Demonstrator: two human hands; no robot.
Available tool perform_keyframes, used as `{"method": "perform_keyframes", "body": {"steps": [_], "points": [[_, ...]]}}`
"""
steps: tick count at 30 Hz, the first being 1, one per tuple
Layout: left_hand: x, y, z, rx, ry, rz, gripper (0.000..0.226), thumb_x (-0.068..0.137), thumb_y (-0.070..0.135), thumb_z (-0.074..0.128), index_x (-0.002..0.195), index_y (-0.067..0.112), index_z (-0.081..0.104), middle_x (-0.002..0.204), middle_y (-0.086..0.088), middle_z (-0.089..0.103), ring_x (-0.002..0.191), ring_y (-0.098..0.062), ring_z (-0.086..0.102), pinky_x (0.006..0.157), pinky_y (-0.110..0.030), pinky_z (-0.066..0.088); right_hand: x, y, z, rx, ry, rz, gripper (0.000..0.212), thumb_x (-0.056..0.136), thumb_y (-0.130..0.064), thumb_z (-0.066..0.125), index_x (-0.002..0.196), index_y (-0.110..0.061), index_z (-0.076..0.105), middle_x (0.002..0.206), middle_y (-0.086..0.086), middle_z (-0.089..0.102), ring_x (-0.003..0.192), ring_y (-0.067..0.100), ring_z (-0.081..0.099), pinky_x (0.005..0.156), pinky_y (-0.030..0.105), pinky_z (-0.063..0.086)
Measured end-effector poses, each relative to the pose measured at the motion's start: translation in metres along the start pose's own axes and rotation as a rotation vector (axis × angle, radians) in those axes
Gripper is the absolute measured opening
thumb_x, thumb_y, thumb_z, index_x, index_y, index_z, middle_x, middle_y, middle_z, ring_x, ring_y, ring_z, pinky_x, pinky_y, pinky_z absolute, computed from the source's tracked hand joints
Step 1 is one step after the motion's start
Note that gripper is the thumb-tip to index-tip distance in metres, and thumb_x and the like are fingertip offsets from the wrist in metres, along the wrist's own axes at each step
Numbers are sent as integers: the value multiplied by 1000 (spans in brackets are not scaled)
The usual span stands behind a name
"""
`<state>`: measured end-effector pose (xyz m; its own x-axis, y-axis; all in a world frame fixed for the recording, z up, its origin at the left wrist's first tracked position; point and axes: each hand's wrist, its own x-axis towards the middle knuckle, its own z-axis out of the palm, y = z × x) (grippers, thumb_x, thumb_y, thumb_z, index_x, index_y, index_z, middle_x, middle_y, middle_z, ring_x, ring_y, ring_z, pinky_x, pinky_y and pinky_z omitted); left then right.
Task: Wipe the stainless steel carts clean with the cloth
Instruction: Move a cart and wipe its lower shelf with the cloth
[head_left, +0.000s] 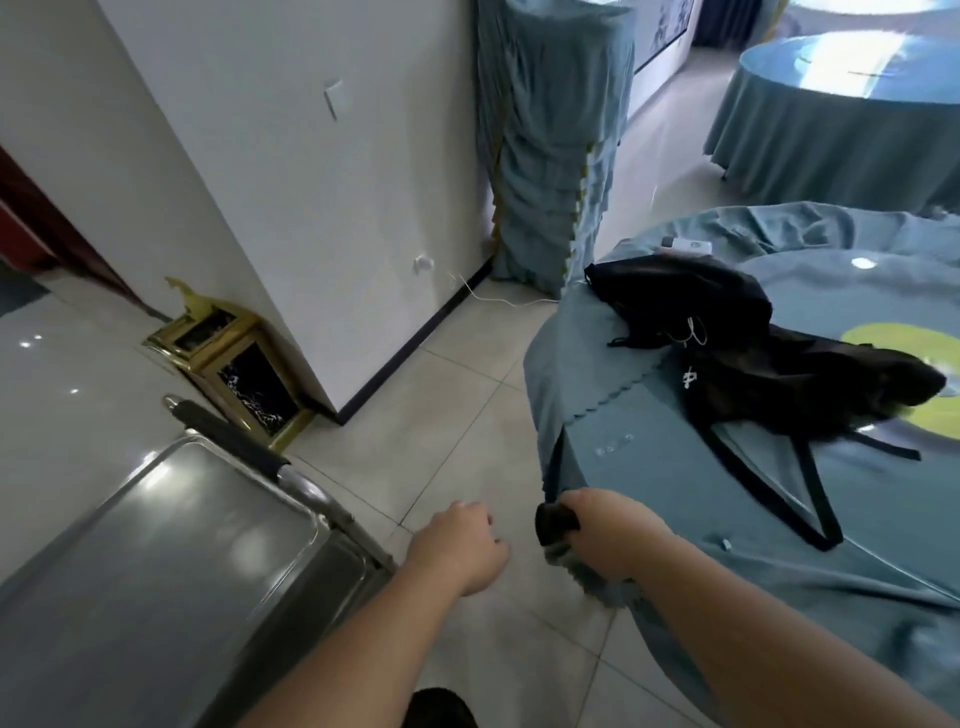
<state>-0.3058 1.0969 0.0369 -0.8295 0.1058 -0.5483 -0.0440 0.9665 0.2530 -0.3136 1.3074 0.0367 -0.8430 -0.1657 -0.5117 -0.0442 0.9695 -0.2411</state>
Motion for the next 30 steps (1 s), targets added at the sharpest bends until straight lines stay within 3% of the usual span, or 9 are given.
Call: {"method": "perform_keyframes", "body": {"steps": [3, 8, 12, 16, 22, 26, 30], "points": [[41, -9, -22, 2, 25, -26, 55, 94, 48, 49, 145, 29, 55, 147, 1, 52, 129, -27, 56, 103, -42, 49, 47, -9, -19, 5, -20, -35, 31, 96, -16, 55, 126, -22, 61, 118, 3, 67, 100, 25, 65, 85, 38, 57], [127, -39, -70, 7, 42, -24, 53, 98, 46, 49, 147, 25, 54, 146, -1, 52, 128, -28, 55, 103, -44, 48, 142, -29, -54, -22, -16, -65, 25, 102, -20, 50, 124, -21, 62, 117, 1, 68, 99, 22, 65, 83, 33, 53], [184, -72, -119, 13, 32, -26, 55, 98, 46, 51, 148, 23, 52, 146, -3, 54, 128, -29, 55, 103, -44, 50, 212, -50, -101, -64, -33, -48, 22, 103, -26, 52, 123, -23, 61, 111, -1, 67, 97, 21, 65, 88, 38, 57], [239, -111, -171, 50, 53, -44, 53, 98, 45, 49, 147, 23, 50, 142, -4, 55, 123, -29, 56, 91, -41, 47, 276, -79, -141, -56, -18, -53, 23, 103, -29, 53, 124, -25, 60, 108, -2, 67, 95, 21, 65, 86, 39, 58], [302, -166, -217, -60, 60, -149, 55, 97, 48, 51, 147, 24, 50, 141, -4, 56, 121, -29, 57, 84, -41, 45, 372, -128, -183, -115, -96, -156, 26, 101, -25, 54, 124, -26, 64, 110, -3, 69, 97, 20, 65, 88, 37, 56], [335, -208, -245, -158, 119, -249, 59, 98, 50, 52, 151, 24, 47, 143, -5, 56, 122, -28, 58, 92, -41, 51, 451, -169, -211, -216, -118, -265, 20, 99, -23, 53, 116, -22, 65, 106, 0, 70, 96, 22, 65, 87, 37, 54], [374, -240, -272, -225, 177, -417, 55, 101, 49, 52, 149, 22, 49, 140, -5, 57, 120, -27, 59, 95, -43, 53, 535, -214, -233, -252, -144, -421, 13, 98, -28, 54, 107, -30, 63, 94, -7, 66, 87, 17, 63, 77, 34, 51]]}}
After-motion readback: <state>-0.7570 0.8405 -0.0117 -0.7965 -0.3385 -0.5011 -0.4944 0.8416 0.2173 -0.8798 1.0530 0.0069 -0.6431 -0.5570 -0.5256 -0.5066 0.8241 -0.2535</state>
